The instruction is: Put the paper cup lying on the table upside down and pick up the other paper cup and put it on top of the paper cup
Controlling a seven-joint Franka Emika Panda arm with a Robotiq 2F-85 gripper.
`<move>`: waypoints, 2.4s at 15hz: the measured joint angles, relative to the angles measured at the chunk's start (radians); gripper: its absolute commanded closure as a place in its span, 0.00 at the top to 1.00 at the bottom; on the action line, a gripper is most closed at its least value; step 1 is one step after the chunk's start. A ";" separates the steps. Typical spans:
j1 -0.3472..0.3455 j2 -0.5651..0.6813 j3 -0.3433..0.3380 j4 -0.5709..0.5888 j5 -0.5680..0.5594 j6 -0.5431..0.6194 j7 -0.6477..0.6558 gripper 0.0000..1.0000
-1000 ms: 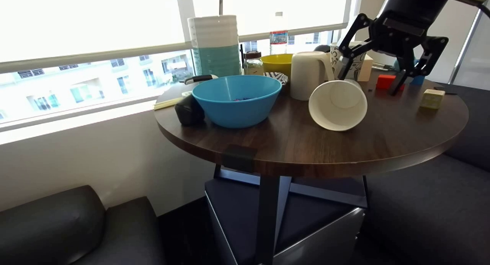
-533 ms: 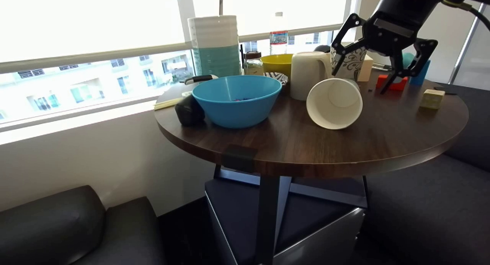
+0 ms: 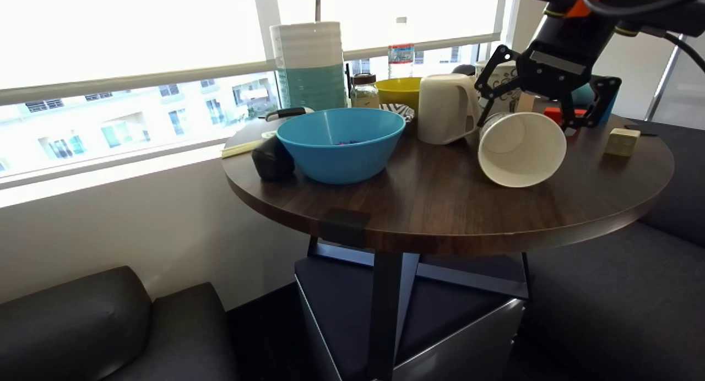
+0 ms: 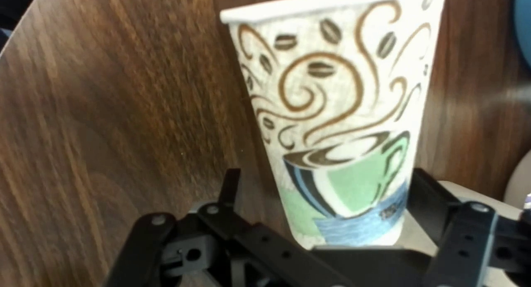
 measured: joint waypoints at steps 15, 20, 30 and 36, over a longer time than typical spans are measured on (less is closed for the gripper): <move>-0.024 -0.075 0.156 0.015 -0.289 0.044 0.098 0.39; 0.012 -0.132 0.195 0.016 -0.327 0.182 0.054 0.39; 0.191 -0.012 0.076 0.009 -0.287 0.574 -0.305 0.39; 0.477 0.041 -0.189 0.010 -0.136 0.553 -0.672 0.39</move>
